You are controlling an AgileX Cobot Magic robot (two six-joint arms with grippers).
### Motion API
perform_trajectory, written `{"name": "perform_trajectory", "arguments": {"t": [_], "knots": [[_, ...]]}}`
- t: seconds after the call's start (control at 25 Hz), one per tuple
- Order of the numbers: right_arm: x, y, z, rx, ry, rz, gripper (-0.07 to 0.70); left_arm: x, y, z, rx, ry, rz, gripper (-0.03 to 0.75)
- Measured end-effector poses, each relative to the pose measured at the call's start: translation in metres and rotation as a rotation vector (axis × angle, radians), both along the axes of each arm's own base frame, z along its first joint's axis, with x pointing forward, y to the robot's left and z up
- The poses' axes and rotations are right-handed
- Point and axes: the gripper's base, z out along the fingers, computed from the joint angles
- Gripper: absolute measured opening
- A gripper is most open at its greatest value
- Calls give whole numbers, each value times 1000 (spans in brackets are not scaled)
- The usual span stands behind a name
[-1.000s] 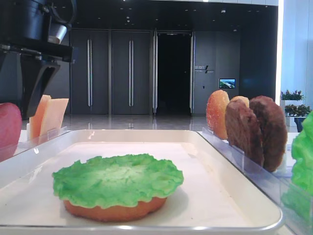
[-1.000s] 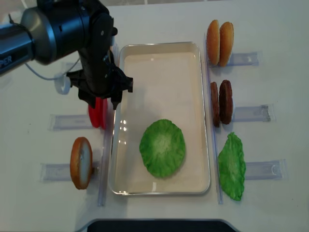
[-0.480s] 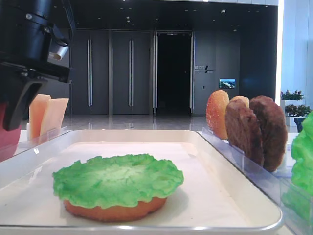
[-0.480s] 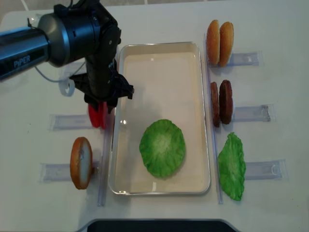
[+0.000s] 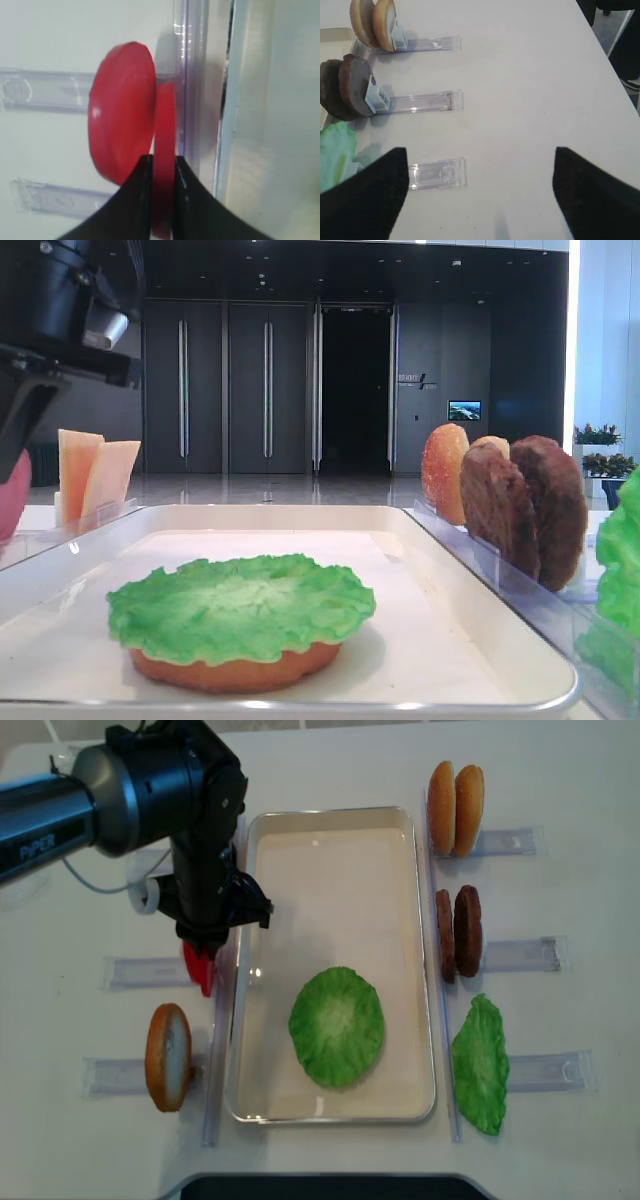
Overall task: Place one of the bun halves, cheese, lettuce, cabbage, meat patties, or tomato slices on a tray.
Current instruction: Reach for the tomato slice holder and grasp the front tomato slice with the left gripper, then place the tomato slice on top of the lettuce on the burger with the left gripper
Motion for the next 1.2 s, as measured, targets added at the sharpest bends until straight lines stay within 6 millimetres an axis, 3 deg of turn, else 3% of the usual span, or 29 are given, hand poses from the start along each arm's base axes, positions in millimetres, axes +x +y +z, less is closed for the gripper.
{"name": "perform_trajectory", "arguments": {"t": [0.32,0.48,0.72,0.84,1.0,1.2], "knots": [[0,0,0,0,0,0,587,-30,7,65,-204,-124,1,55],[0,0,0,0,0,0,587,-56,13,80,-365,-202,-22,55],[0,0,0,0,0,0,587,-98,16,64,-620,-220,-94,54],[0,0,0,0,0,0,587,-109,10,52,-729,-215,-200,54],[0,0,0,0,0,0,587,-114,8,42,-765,-194,-232,54],[0,0,0,0,0,0,587,-103,3,36,-791,-247,-193,54]]}}
